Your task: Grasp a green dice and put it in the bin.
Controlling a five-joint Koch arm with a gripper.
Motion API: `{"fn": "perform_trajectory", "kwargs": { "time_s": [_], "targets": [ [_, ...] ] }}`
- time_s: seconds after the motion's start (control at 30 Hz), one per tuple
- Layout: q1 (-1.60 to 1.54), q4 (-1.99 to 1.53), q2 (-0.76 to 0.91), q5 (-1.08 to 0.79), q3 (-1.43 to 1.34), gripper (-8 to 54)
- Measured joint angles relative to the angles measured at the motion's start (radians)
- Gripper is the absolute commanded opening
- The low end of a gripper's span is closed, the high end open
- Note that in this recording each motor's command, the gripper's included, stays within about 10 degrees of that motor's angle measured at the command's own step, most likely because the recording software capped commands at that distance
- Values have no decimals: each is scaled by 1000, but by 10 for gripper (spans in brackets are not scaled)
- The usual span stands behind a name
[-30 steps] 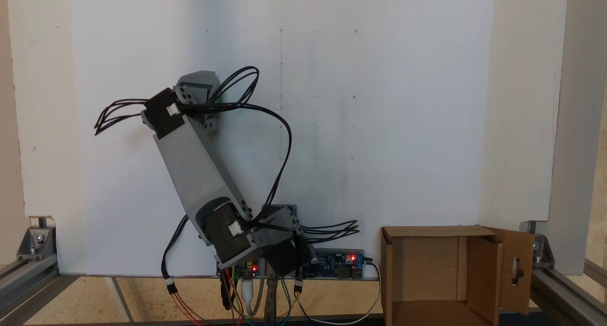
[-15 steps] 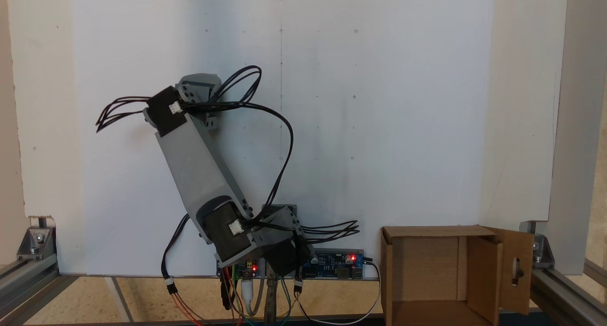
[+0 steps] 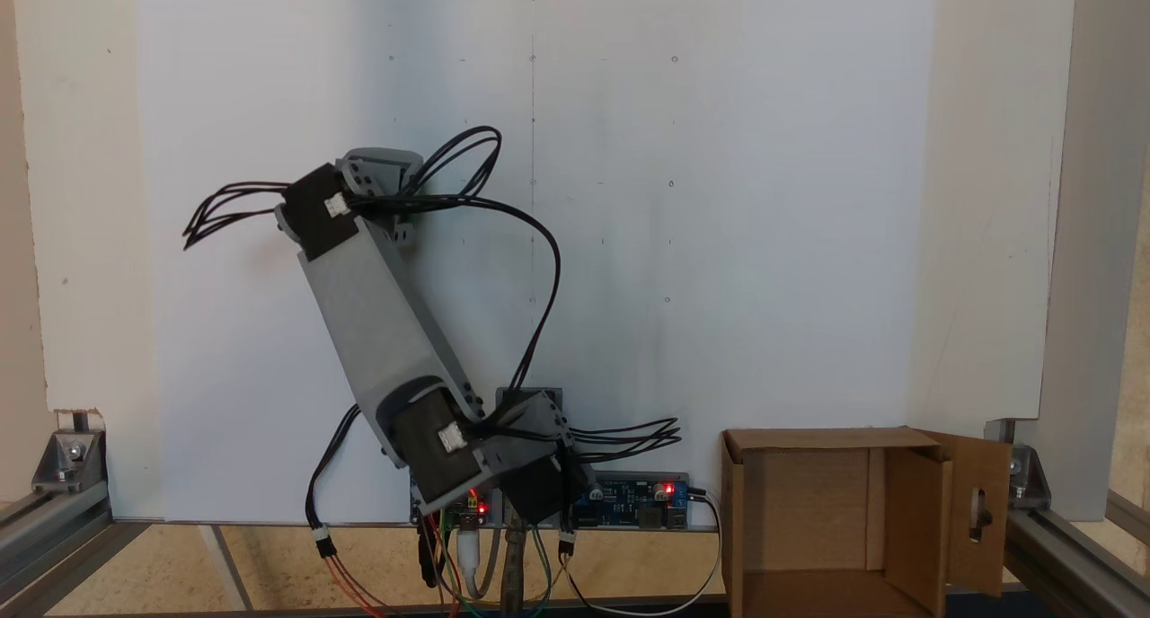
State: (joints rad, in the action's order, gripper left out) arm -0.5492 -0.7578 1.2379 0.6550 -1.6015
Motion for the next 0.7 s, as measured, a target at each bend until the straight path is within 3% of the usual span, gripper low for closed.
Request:
{"fn": "perform_trajectory", "kwargs": {
  "time_s": [0.1, 0.17, 0.4, 0.7],
  "targets": [
    [23, -117, 92, 0, 46, 114],
    [72, -288, 169, 0, 224, 114],
    [161, -571, 232, 0, 607, 114],
    [267, -637, 259, 0, 638, 114]
  ]
}}
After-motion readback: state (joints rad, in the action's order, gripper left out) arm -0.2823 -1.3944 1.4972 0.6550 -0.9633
